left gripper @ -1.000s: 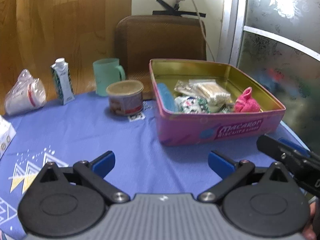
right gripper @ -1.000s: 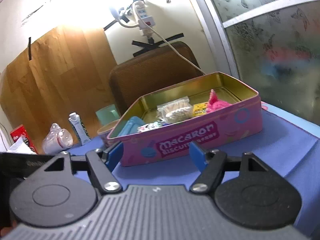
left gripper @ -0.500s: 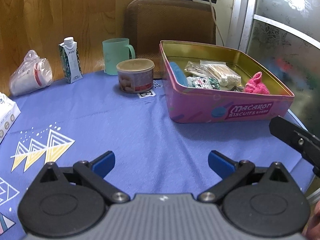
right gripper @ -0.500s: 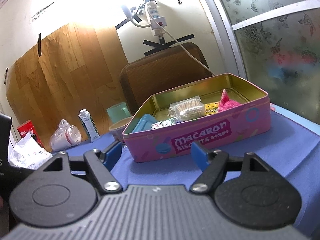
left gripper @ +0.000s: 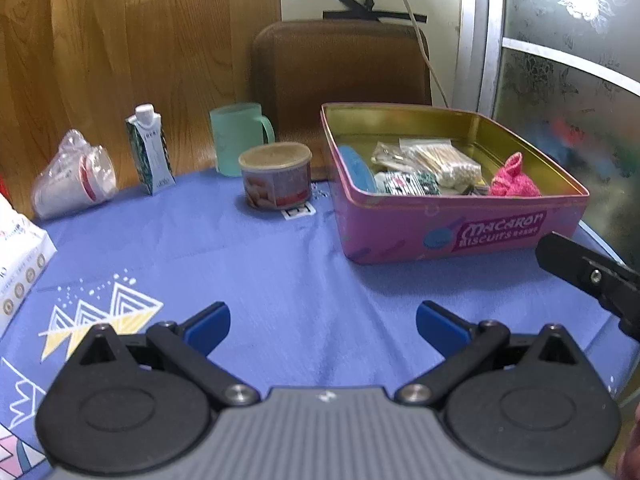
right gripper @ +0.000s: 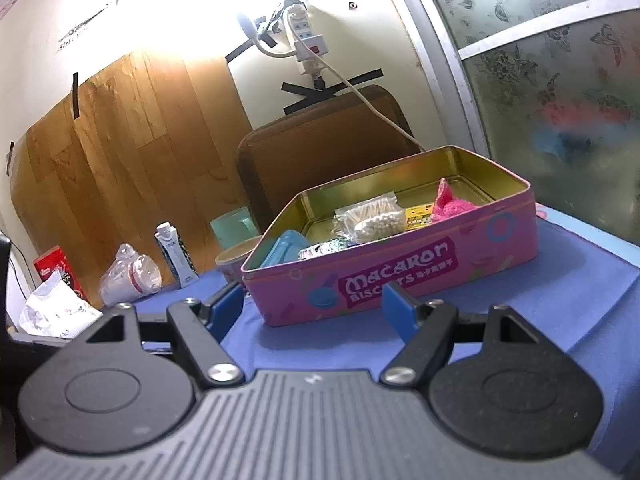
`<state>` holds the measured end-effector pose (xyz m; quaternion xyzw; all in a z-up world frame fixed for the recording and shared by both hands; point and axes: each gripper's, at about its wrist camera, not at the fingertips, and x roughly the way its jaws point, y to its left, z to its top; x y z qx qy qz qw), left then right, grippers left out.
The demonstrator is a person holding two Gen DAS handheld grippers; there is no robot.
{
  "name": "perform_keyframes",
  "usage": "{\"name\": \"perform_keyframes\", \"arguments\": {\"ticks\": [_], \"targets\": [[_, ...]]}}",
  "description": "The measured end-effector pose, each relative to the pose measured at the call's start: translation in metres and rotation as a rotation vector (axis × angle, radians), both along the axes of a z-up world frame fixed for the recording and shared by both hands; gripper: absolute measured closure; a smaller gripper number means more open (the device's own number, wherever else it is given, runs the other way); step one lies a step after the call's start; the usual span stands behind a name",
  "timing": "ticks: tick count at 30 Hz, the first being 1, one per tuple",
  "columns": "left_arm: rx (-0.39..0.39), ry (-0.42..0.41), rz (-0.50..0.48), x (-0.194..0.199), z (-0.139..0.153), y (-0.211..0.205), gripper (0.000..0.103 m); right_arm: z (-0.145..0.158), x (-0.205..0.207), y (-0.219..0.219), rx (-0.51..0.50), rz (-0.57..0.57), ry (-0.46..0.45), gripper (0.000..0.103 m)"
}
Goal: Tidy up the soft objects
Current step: 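Move the left tool back over the table away from the tin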
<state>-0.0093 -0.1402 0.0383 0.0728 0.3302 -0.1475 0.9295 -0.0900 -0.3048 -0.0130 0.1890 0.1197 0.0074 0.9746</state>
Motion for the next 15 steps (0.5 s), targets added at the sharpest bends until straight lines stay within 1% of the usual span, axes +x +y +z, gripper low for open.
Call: {"name": "perform_keyframes", "arguments": {"ticks": [8,12,15], "targets": [[0.018,-0.092,0.040,-0.007,0.009,0.000,0.000,0.000,0.000,-0.001,0.007,-0.014,0.002,0.024],[0.024,-0.133,0.040,-0.012,0.014,0.000,0.000,0.000,-0.001,0.000,0.005,-0.016,0.003,0.024],[0.053,-0.162,0.046,-0.016,0.016,-0.003,0.000,0.000,-0.001,0.000,0.007,-0.018,0.003,0.024]]}}
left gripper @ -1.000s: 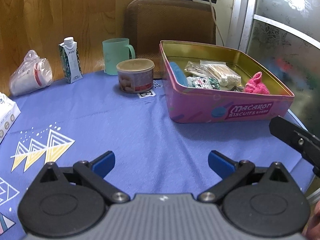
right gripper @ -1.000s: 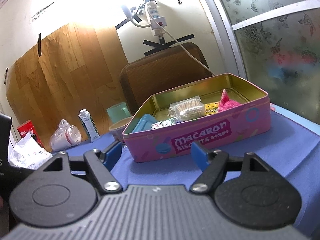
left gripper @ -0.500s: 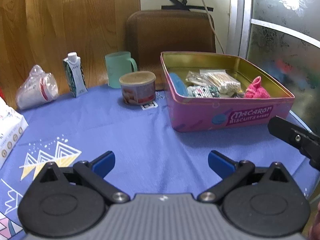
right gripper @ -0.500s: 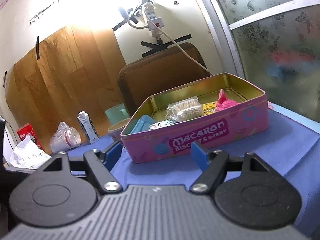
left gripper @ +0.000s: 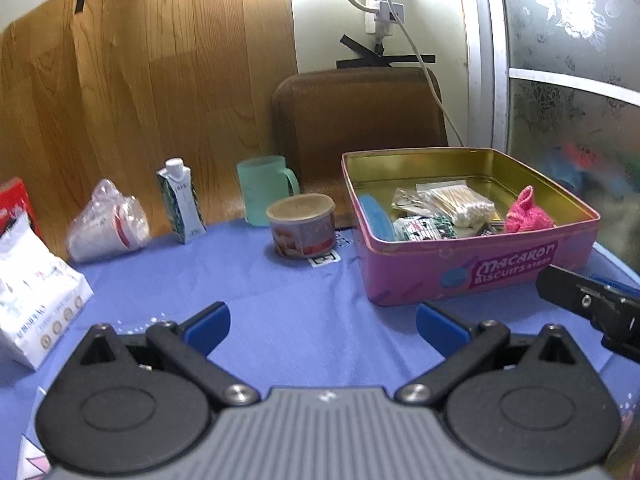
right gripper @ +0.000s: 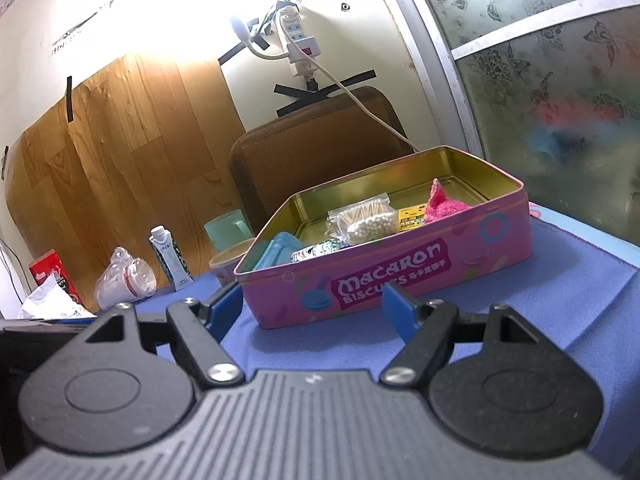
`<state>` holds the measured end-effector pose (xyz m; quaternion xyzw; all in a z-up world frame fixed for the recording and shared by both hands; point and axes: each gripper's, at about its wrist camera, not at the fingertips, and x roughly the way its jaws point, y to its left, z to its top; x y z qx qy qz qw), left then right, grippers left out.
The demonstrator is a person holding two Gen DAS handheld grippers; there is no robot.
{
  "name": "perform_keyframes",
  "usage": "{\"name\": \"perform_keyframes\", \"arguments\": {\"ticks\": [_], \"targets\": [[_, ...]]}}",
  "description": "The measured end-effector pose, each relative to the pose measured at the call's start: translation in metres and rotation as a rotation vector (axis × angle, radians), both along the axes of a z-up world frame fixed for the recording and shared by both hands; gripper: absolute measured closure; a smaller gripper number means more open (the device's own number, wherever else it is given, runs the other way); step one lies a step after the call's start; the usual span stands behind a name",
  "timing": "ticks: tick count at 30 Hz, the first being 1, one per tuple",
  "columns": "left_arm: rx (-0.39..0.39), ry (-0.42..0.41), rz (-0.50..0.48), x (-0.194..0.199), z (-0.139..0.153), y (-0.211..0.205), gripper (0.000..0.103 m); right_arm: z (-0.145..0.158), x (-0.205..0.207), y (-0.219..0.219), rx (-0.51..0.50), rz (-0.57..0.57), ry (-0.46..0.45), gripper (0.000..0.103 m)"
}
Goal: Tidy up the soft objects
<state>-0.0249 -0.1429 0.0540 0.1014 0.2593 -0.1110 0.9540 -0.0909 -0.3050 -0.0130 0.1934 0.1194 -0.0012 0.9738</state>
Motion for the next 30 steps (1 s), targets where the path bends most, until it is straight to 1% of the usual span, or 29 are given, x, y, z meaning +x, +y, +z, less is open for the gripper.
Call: {"name": "perform_keyframes", "arguments": {"ticks": [2,4,12,17,25,30], "targets": [[0.025,-0.013,0.004,-0.002,0.000,-0.003,0.000,0.000,0.000,0.000,0.001,-0.002,0.000,0.024],[0.027,-0.009,-0.016,-0.004,-0.001,-0.004,0.000,0.000,-0.001,0.000,0.000,-0.002,-0.001,0.024],[0.006,0.013,-0.056,-0.007,0.000,-0.004,0.000,0.000,-0.001,-0.001,0.001,-0.006,-0.002,0.024],[-0.035,0.060,-0.080,-0.004,-0.001,-0.001,0.000,0.001,-0.001,-0.002,0.003,-0.005,-0.002,0.023],[-0.040,0.061,-0.060,-0.003,0.000,0.001,0.000,0.000,-0.001,0.001,-0.004,0.000,0.003,0.023],[-0.063,0.119,-0.070,0.004,-0.005,0.004,0.000,0.000,0.002,-0.001,-0.005,0.003,0.007,0.023]]}}
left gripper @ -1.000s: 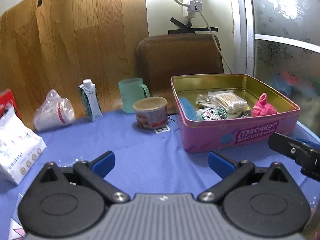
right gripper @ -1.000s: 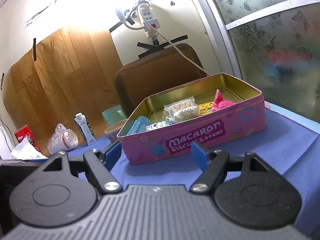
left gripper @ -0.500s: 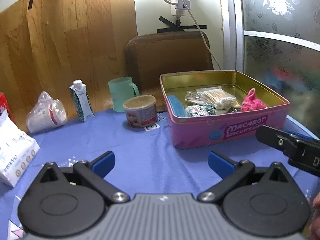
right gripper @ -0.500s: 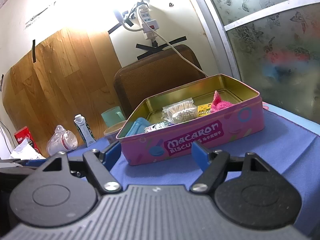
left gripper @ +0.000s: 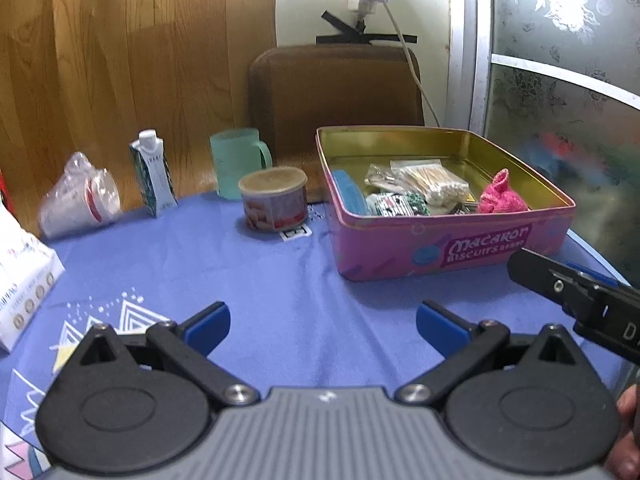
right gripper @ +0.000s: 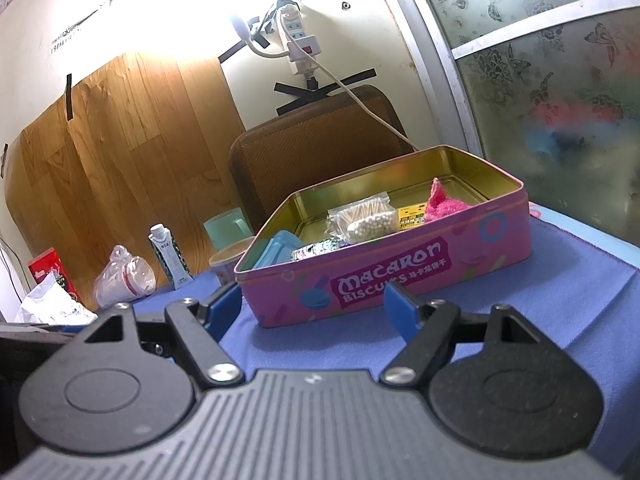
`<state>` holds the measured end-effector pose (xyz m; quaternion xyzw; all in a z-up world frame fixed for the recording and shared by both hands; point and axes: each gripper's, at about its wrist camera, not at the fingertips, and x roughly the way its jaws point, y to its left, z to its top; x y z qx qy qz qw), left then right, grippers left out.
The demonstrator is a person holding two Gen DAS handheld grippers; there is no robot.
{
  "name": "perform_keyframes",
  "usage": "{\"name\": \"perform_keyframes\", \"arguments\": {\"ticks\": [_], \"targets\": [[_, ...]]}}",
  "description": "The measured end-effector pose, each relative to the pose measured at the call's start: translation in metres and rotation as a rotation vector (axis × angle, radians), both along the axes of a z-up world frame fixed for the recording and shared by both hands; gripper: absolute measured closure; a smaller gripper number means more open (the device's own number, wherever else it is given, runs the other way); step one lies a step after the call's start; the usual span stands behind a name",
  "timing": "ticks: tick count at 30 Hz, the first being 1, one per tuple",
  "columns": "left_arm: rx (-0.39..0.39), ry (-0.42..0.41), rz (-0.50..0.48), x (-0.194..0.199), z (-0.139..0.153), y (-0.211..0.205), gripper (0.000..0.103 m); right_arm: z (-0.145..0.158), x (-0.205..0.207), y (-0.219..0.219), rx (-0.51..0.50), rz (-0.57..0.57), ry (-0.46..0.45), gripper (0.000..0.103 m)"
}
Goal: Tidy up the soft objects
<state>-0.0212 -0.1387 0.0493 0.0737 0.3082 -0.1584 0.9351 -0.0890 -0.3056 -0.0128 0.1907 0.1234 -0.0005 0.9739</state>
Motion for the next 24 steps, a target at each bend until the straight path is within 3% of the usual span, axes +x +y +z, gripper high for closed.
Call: {"name": "perform_keyframes", "arguments": {"ticks": [9,24], "targets": [[-0.009,0.054,-0.046,0.001,-0.009,-0.002,0.000,-0.003,0.003,0.001,-0.002,0.006,0.016,0.022],[0.070,0.084,0.025,0.009,-0.021,-0.003,0.000,-0.004,0.002,0.000,0.004,0.015,0.019,0.022]]}}
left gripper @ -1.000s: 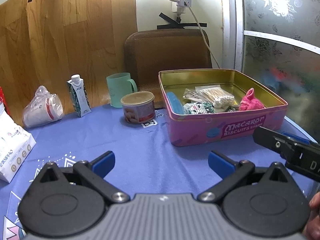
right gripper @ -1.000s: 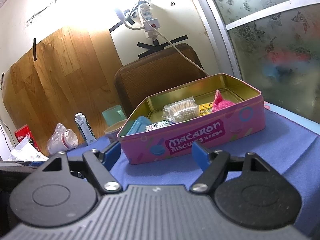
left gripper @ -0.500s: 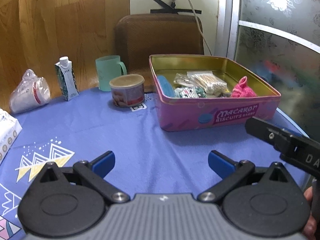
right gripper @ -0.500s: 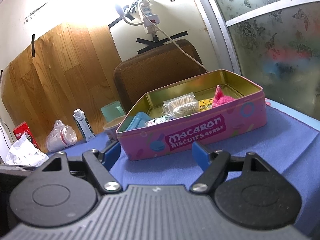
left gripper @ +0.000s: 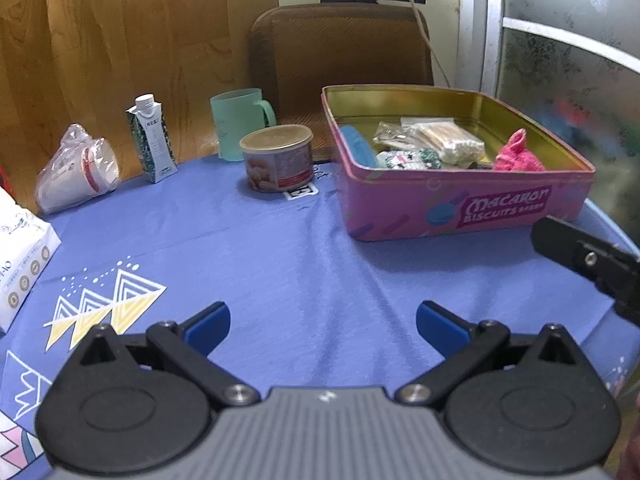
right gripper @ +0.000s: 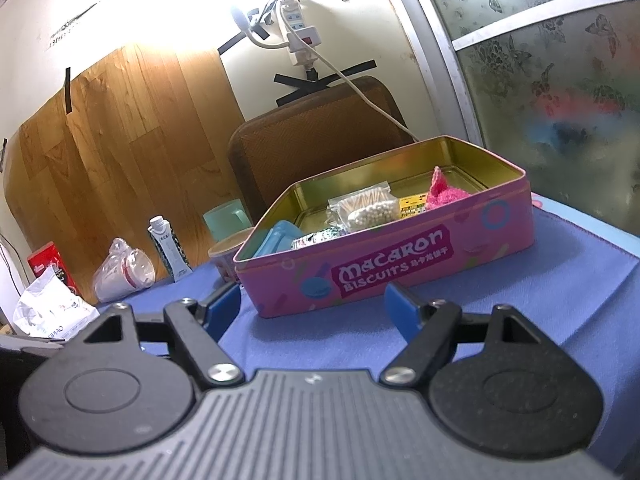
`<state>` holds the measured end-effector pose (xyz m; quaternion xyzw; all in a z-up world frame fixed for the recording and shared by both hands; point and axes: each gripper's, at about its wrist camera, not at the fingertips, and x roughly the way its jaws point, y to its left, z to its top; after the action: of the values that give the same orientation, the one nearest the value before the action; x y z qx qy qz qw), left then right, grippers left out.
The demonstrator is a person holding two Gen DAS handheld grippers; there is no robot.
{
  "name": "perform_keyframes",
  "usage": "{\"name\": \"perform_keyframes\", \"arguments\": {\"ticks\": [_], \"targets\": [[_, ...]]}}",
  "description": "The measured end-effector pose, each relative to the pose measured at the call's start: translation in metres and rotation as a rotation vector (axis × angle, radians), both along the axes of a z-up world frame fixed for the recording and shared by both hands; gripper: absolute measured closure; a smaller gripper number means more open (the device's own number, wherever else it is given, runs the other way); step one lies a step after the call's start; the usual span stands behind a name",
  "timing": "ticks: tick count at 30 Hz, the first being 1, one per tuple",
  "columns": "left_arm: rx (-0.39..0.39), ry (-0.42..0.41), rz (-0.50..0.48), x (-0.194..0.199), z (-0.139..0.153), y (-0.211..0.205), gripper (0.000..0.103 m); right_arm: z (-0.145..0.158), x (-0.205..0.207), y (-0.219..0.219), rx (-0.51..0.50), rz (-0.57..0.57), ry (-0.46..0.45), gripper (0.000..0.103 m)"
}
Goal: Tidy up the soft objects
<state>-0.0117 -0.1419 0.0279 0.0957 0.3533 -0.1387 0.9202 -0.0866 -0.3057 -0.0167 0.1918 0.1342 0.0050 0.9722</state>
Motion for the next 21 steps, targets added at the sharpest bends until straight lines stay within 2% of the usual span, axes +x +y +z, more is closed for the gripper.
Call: {"name": "perform_keyframes", "arguments": {"ticks": [14,21], "targets": [[0.022,0.003,0.009,0.0022,-0.0042,-0.0013,0.000,-0.0028,0.0016,-0.0015,0.007,0.009,0.006,0.022],[-0.010,0.055,-0.003,0.0076,-0.0078,0.0022,0.000,-0.0034,0.0024,-0.0016,0.008,0.009,0.008,0.022]]}}
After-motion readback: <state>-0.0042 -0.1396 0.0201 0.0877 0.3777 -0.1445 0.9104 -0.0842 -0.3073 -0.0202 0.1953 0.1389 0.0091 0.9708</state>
